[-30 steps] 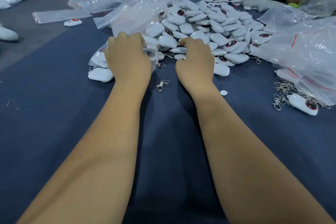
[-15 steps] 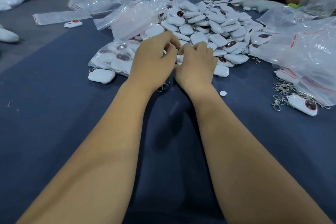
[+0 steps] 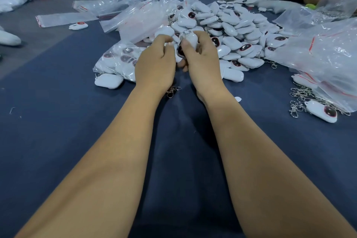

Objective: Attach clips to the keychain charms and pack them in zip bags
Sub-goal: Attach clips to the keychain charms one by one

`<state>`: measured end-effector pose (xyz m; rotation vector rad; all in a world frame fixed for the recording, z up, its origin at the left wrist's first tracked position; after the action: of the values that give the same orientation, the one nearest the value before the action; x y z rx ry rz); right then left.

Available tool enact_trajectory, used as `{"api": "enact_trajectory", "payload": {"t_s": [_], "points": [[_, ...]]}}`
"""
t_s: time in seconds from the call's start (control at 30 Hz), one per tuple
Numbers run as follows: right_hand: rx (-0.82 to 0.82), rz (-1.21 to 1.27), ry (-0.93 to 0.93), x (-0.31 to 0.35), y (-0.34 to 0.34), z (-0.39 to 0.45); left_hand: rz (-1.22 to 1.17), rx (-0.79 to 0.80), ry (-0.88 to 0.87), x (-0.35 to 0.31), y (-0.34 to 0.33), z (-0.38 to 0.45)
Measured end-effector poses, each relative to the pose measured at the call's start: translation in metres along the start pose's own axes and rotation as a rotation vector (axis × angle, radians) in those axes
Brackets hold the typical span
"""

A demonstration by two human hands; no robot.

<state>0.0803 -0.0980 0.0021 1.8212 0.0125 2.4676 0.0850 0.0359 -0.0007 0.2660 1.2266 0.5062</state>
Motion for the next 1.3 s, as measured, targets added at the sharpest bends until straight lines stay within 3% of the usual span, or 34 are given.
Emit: {"api": "enact_trajectory", "payload": {"t_s": [0.13, 0.23, 0.47, 0.57, 0.83, 1.3], "points": [[0.068, 0.172, -0.127, -0.016, -0.01, 0.001, -0.078, 0.002, 0.024, 0.002, -0.001, -0.001], [0.104, 0.122, -0.161, -0.021, -0.011, 0.002, -0.086, 0.026, 0.043, 0.005, -0.003, 0.0], [-0.049, 0.267, -0.228, -0.028, 0.008, 0.005, -0.099, 0.053, 0.075, 0.008, -0.005, 0.002], [0.002, 0.411, -0.225, -0.028, 0.002, 0.004, -0.055, 0.108, 0.045, 0.004, -0.011, 0.0], [0.095, 0.122, -0.199, -0.029, -0.006, 0.007, -0.165, 0.061, 0.081, 0.011, -0.008, 0.002], [0.172, 0.098, -0.163, -0.024, -0.014, 0.001, -0.138, 0.103, 0.074, 0.007, -0.012, 0.0]]}}
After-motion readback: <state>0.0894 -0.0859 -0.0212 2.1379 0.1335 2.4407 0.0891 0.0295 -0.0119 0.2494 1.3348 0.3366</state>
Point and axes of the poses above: each hand's wrist, its own z-axis towards the middle knuckle, its own y-axis out of the back of the hand, x = y × z, the point moved 10 cm from there along z, towards the middle knuckle, and after that the axes turned 7 degrees about x, right-handed, at the moved point
